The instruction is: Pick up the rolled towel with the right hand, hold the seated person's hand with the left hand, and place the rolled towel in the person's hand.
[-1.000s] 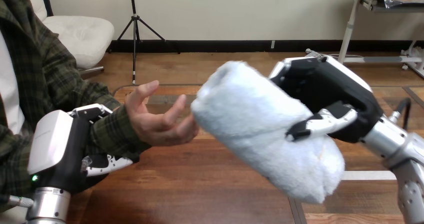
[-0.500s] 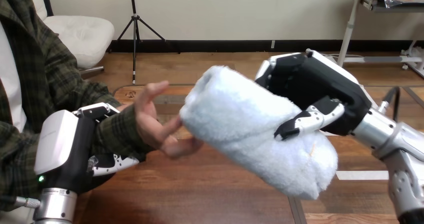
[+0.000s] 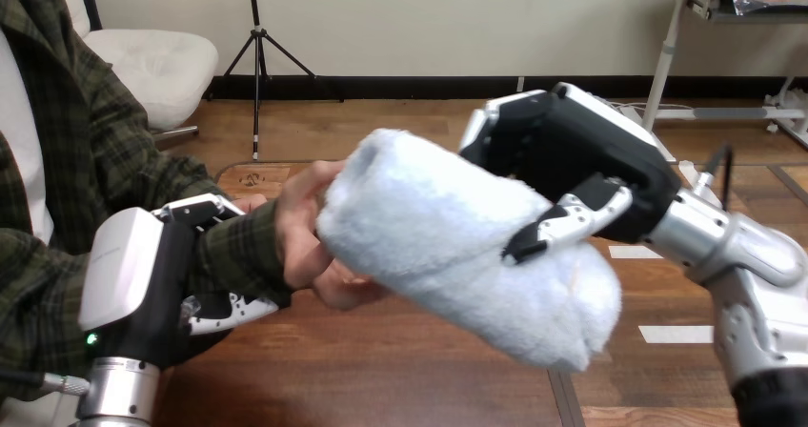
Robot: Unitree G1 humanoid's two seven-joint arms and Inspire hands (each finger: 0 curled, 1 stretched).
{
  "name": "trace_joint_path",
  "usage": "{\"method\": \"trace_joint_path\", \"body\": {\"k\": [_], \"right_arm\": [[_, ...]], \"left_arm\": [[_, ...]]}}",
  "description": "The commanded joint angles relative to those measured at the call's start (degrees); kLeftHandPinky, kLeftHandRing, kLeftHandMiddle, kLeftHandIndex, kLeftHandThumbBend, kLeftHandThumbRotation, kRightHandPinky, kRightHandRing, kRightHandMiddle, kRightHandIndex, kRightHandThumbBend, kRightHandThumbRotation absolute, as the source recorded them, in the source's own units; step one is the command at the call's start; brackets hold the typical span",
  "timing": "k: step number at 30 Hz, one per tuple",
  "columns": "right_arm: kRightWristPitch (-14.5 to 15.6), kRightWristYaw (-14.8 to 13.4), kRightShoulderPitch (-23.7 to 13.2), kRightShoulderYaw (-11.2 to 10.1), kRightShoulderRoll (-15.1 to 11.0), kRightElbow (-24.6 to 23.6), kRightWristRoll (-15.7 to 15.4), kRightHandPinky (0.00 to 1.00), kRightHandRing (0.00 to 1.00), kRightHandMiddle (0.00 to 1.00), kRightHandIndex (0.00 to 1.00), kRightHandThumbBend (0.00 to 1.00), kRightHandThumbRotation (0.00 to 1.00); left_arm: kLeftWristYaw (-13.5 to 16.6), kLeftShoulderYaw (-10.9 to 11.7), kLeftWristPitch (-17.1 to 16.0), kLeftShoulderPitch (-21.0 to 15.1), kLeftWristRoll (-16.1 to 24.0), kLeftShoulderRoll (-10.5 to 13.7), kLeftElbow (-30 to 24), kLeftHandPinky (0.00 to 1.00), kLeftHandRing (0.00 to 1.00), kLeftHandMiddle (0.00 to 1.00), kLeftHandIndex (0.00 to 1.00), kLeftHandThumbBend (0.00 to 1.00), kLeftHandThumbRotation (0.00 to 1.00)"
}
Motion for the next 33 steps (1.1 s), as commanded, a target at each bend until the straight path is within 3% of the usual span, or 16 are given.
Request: {"method": "trace_joint_path", "body": {"k": [1, 10, 33], "right_arm": [[-3.0, 1.1, -8.4, 0.2, 2.3, 3.2, 0.1, 0.26, 0.33, 0.4, 0.45, 0.82, 0.0], [-4.4, 3.5, -11.3, 1.1, 3.9, 7.6, -0.5, 0.25, 0.32, 0.39, 0.44, 0.81, 0.0], [-6.3, 3.7, -13.4, 4.4, 6.7, 12.2, -6.0, 0.22, 0.28, 0.37, 0.41, 0.83, 0.0]], "left_arm": [[-0.4, -1.7, -0.4, -1.6, 0.7, -1.8, -4.8, 0.34, 0.38, 0.43, 0.45, 0.95, 0.0], [-1.3, -1.8, -0.5, -0.7, 0.3, -3.1, -6.8, 0.34, 0.38, 0.43, 0.45, 0.95, 0.0], [-4.1, -1.4, 0.5, 1.7, 0.0, -5.2, -11.6, 0.33, 0.37, 0.43, 0.44, 0.93, 0.0]]}}
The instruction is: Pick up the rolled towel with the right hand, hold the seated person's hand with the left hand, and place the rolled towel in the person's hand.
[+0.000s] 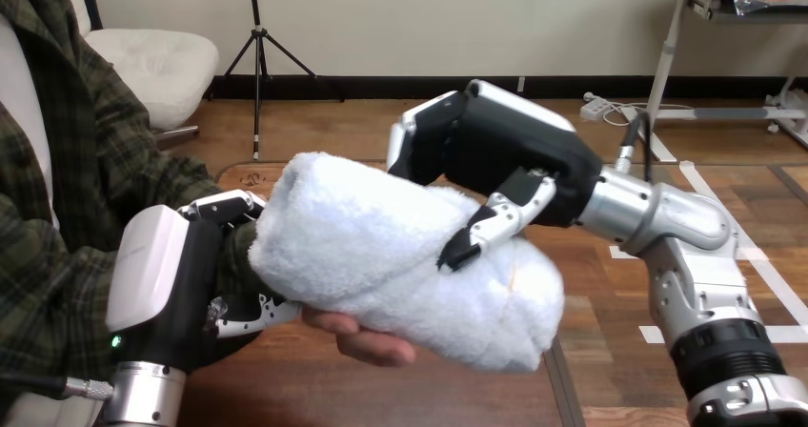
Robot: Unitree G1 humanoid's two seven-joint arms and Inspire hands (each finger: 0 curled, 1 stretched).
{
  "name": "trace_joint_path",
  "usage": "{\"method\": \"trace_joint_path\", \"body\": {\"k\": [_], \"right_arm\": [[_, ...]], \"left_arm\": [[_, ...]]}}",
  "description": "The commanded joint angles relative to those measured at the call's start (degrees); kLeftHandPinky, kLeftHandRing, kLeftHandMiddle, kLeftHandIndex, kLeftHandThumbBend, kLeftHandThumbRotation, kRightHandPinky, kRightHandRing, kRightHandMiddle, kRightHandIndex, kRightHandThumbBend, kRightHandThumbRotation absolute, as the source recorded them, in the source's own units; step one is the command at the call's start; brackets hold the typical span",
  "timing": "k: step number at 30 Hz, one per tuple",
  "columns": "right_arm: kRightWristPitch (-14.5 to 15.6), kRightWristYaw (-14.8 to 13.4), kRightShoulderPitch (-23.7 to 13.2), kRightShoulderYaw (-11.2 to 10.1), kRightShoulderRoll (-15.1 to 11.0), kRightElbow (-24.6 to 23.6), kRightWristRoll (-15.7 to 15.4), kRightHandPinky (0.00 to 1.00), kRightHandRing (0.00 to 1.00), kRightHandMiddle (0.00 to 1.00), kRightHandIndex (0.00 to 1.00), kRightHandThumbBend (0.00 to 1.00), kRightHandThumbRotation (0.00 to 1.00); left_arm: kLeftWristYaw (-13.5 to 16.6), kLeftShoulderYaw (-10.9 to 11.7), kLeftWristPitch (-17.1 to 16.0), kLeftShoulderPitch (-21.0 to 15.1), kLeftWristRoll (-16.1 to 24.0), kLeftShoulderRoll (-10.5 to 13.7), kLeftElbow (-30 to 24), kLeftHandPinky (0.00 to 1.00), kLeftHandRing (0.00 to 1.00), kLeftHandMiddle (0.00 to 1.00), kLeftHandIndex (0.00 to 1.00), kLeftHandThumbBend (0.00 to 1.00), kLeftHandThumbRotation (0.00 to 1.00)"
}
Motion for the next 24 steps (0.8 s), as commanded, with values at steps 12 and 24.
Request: {"method": "trace_joint_path", "body": {"k": [12, 24], "right_arm": [[-2.5, -0.1, -4.2, 2.0, 3.1, 4.1, -2.4, 0.22, 0.27, 0.36, 0.41, 0.85, 0.0], [-3.4, -0.3, -4.7, 2.0, 5.1, 9.3, -3.3, 0.21, 0.27, 0.36, 0.4, 0.86, 0.0]], "left_arm": [[-2.4, -1.3, 0.5, -0.2, -1.0, -2.1, -6.0, 0.33, 0.37, 0.43, 0.44, 0.93, 0.0], [-2.7, -1.2, 0.9, 0.8, -0.8, -2.7, -7.8, 0.32, 0.37, 0.42, 0.44, 0.95, 0.0]]}}
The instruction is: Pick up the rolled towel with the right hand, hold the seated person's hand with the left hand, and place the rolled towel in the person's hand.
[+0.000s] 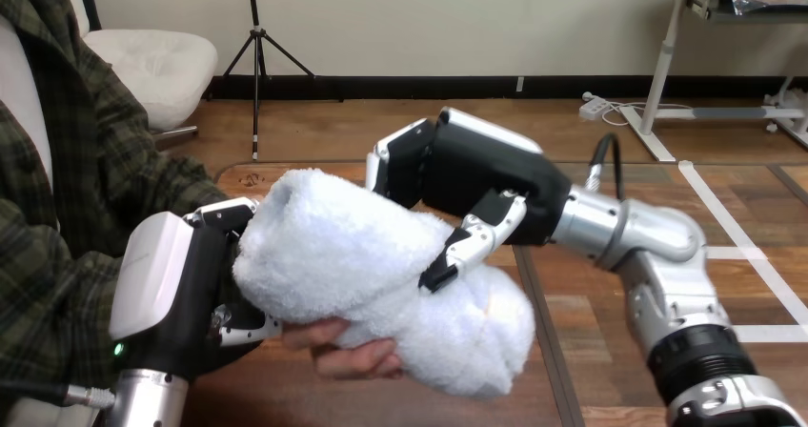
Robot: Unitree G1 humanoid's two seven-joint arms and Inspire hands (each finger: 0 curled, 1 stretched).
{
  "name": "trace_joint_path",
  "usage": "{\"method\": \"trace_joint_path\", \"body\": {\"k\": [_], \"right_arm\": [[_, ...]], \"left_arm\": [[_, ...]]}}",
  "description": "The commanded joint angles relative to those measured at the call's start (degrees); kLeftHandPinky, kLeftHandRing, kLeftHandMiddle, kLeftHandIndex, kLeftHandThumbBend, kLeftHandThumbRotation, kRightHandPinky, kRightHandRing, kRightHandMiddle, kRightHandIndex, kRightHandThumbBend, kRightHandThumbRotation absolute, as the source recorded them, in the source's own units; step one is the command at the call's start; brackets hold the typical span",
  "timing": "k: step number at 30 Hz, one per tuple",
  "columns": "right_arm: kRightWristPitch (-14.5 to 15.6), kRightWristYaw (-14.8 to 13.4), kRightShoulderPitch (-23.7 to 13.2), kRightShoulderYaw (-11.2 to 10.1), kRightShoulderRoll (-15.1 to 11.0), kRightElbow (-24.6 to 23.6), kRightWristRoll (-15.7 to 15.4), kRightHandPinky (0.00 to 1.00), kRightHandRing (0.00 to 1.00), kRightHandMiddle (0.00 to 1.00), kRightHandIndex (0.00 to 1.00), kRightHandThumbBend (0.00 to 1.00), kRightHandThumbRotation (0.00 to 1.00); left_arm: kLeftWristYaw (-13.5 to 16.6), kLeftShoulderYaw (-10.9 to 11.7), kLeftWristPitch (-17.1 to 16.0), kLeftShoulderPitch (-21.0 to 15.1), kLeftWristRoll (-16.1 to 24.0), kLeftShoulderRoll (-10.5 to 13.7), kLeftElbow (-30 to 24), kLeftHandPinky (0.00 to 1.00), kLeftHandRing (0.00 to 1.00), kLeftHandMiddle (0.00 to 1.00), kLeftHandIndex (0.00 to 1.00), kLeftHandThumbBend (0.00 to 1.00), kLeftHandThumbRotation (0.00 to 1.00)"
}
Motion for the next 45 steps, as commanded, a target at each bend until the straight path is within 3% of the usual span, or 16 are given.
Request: {"method": "trace_joint_path", "body": {"k": [1, 21, 45], "right_arm": [[-1.1, -0.8, -4.1, 0.7, 2.3, 3.3, -1.3, 0.21, 0.27, 0.36, 0.4, 0.86, 0.0], [-4.5, -3.6, -6.4, 0.4, 3.1, 14.2, -5.5, 0.16, 0.22, 0.33, 0.4, 0.86, 0.0], [-6.9, -7.5, -6.7, 0.6, 3.5, 19.4, -9.0, 0.15, 0.21, 0.32, 0.39, 0.84, 0.0]], "left_arm": [[-0.5, -1.3, -0.5, -1.5, -0.5, -1.6, -4.6, 0.32, 0.37, 0.42, 0.44, 0.95, 0.0], [-1.9, -0.6, -0.6, -0.4, -1.6, -2.1, -6.1, 0.31, 0.36, 0.42, 0.44, 0.95, 0.0], [-2.0, -0.3, -2.6, -0.6, -2.4, -1.8, -4.8, 0.31, 0.36, 0.42, 0.44, 0.95, 0.0]]}}
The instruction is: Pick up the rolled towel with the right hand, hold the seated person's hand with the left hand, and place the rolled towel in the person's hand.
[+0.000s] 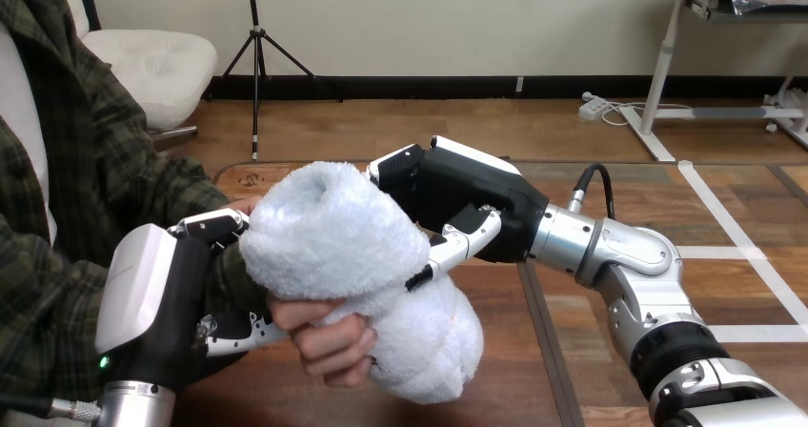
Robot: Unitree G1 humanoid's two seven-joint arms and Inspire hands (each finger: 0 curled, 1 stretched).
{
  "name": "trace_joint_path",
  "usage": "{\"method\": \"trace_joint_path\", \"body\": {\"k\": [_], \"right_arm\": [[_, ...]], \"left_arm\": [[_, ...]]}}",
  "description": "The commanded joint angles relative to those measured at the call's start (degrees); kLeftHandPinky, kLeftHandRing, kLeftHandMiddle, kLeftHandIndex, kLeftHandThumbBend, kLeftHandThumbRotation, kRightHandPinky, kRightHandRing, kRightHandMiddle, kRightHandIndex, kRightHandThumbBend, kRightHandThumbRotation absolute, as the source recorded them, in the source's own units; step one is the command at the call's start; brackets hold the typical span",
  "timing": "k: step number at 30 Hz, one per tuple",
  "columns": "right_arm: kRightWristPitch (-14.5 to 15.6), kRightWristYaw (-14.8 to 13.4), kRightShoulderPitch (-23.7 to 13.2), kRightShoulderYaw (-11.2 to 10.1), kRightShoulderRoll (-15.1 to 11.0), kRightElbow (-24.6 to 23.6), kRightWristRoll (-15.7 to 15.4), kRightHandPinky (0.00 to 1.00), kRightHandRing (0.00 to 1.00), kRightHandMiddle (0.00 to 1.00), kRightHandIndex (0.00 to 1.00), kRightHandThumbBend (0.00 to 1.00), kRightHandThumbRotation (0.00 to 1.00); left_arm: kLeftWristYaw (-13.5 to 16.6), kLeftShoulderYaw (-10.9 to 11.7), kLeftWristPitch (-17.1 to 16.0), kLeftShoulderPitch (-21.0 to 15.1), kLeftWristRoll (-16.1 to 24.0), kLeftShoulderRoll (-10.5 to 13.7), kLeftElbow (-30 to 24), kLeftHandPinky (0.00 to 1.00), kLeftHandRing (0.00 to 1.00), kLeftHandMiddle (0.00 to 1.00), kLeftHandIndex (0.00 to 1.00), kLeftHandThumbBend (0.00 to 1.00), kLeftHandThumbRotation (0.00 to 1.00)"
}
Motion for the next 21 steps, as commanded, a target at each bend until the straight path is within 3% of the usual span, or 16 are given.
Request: {"method": "trace_joint_path", "body": {"k": [1, 11, 21], "right_arm": [[-0.6, -2.0, -1.9, 1.0, 1.7, 2.2, -2.5, 0.15, 0.21, 0.32, 0.39, 0.84, 0.0], [-1.0, -2.4, -1.6, 0.7, 1.6, 2.4, -2.6, 0.17, 0.23, 0.34, 0.4, 0.85, 0.0], [-1.3, -4.0, -1.6, 1.1, 0.7, 1.9, -3.9, 0.41, 0.48, 0.53, 0.54, 0.92, 0.03]], "left_arm": [[0.1, -2.1, -3.5, -2.8, -1.0, -1.2, -3.3, 0.31, 0.36, 0.42, 0.44, 0.95, 0.0], [-0.4, -2.1, -2.1, -2.5, -0.4, -1.4, -4.4, 0.31, 0.36, 0.42, 0.44, 0.95, 0.0], [-0.5, -1.8, -2.4, -2.5, -0.7, -1.3, -4.0, 0.3, 0.36, 0.41, 0.44, 0.95, 0.0]]}}
